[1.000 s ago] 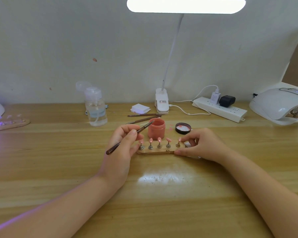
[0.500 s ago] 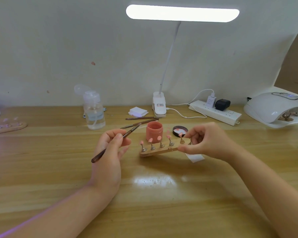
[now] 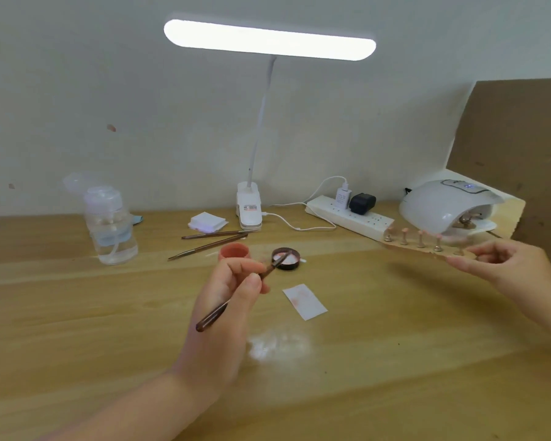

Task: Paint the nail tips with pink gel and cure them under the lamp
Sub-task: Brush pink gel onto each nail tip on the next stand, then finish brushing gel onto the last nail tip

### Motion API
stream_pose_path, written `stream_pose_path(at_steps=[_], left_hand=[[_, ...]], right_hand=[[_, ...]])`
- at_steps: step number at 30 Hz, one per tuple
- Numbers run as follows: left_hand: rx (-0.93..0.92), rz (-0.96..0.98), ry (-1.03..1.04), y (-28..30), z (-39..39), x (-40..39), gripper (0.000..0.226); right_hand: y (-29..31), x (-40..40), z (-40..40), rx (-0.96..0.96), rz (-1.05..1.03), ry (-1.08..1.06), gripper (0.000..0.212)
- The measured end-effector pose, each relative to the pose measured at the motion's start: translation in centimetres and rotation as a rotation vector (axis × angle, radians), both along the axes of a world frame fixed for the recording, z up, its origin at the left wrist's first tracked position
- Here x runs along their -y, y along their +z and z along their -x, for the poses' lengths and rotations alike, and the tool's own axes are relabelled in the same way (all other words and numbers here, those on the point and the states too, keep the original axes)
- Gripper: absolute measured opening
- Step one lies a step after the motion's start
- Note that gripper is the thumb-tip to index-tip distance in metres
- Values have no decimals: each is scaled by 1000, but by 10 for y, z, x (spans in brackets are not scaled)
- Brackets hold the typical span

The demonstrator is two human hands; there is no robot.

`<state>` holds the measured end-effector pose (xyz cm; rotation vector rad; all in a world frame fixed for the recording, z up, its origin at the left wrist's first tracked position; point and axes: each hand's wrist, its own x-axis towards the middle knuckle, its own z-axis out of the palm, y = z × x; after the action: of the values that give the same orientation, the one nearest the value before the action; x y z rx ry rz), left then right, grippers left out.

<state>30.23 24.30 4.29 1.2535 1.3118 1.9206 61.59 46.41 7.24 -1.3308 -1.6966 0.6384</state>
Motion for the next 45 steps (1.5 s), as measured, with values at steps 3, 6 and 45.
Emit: stream_pose_path(at_steps=[3, 6, 45], left_hand=[[40, 8, -46, 1, -29, -33, 9], [102, 39, -64, 3, -61, -70, 10], [273, 101, -106, -19, -118, -159, 25]], right_hand=[[-12, -19, -39, -39, 11, -158, 44], [-18, -40, -69, -97, -4, -331, 46], [-31, -230, -62, 290, 308, -449, 44]])
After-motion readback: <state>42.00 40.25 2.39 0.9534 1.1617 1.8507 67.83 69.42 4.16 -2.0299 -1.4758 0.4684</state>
